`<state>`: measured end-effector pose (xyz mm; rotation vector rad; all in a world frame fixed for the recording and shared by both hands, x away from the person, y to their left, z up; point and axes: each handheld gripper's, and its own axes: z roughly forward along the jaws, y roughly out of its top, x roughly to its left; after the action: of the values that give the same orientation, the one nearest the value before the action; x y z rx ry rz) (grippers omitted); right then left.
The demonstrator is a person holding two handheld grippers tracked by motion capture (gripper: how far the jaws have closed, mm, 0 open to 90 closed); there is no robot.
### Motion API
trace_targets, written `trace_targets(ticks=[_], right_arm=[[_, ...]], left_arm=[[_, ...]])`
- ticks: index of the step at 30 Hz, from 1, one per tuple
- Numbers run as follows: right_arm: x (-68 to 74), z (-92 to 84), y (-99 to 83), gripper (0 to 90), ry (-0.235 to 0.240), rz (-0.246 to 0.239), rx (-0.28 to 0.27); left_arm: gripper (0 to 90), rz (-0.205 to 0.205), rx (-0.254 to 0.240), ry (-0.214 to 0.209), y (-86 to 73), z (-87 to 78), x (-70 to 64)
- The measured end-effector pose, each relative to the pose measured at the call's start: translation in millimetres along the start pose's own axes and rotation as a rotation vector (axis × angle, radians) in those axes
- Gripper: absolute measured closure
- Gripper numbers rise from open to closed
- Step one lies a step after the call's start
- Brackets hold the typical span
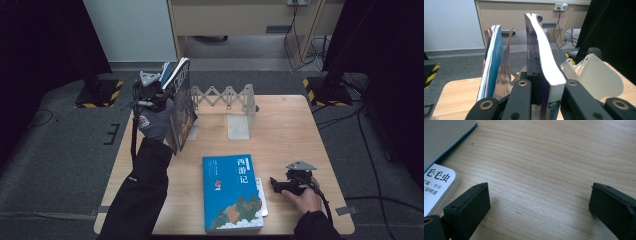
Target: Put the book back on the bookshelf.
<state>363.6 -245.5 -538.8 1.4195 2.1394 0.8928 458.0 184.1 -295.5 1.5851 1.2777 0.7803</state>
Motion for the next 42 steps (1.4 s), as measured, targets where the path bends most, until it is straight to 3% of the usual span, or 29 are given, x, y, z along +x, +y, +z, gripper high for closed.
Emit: trace_targets(ticks=[12,20,26,42], right_arm=[[0.2,0.0,0.0,3.7,-0.001,0.002,0.0],[0.2,0.0,0.0,3.7,-0.001,0.002,0.0],[0.2,0.0,0.0,3.7,-0.001,0.002,0.0],[0.1,0.2,0.0,3.6,0.0,0.002,-0.001]], left_arm=[[82.0,0.03,-0.011,0.062,-11.2,14.4,1.0],[82.0,0.013,-0.039,0.083,-14.1,24.2,3.5],[81.9,0.037,-0.029,0.103,-19.8,35.9,-0.3],[81.9,0.01,-0.076,0.138,-24.8,53.4,1.8]])
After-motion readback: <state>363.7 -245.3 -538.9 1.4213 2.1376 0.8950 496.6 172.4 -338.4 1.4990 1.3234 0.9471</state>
